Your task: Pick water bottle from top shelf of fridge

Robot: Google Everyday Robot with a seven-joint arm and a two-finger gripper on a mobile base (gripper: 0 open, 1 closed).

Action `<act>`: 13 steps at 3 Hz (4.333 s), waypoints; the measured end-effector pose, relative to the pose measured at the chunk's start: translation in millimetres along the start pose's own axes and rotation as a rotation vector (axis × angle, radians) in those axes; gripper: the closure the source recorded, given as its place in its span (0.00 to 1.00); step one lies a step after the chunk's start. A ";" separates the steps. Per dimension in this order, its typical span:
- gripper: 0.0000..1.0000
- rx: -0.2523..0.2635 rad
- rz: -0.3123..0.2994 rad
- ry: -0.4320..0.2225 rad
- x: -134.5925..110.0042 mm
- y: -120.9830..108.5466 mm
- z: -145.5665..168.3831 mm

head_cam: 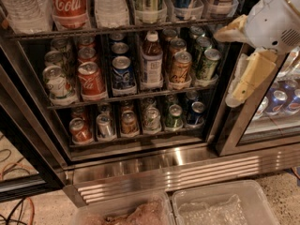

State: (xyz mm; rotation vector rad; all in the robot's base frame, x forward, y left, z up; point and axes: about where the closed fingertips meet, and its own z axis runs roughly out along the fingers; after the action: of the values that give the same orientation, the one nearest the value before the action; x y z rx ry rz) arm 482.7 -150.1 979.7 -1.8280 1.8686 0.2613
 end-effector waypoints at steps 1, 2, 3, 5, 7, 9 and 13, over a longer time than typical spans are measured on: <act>0.00 -0.029 -0.052 -0.179 -33.7 5.1 -13.3; 0.00 -0.029 -0.052 -0.179 -33.7 5.1 -13.3; 0.00 -0.012 -0.041 -0.202 -36.2 -0.4 -8.2; 0.00 0.059 -0.002 -0.408 -56.5 -9.9 7.1; 0.00 0.042 -0.047 -0.704 -92.8 -7.4 1.9; 0.00 0.026 -0.048 -0.737 -119.9 -2.1 18.3; 0.00 0.079 -0.048 -0.732 -144.2 -5.9 19.9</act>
Offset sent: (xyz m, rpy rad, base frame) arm -0.0074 0.0154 0.0196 0.1255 -0.0078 0.0793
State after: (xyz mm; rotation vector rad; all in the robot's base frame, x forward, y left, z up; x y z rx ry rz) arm 487.8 -14.7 1033.2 -1.4427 1.2954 0.7171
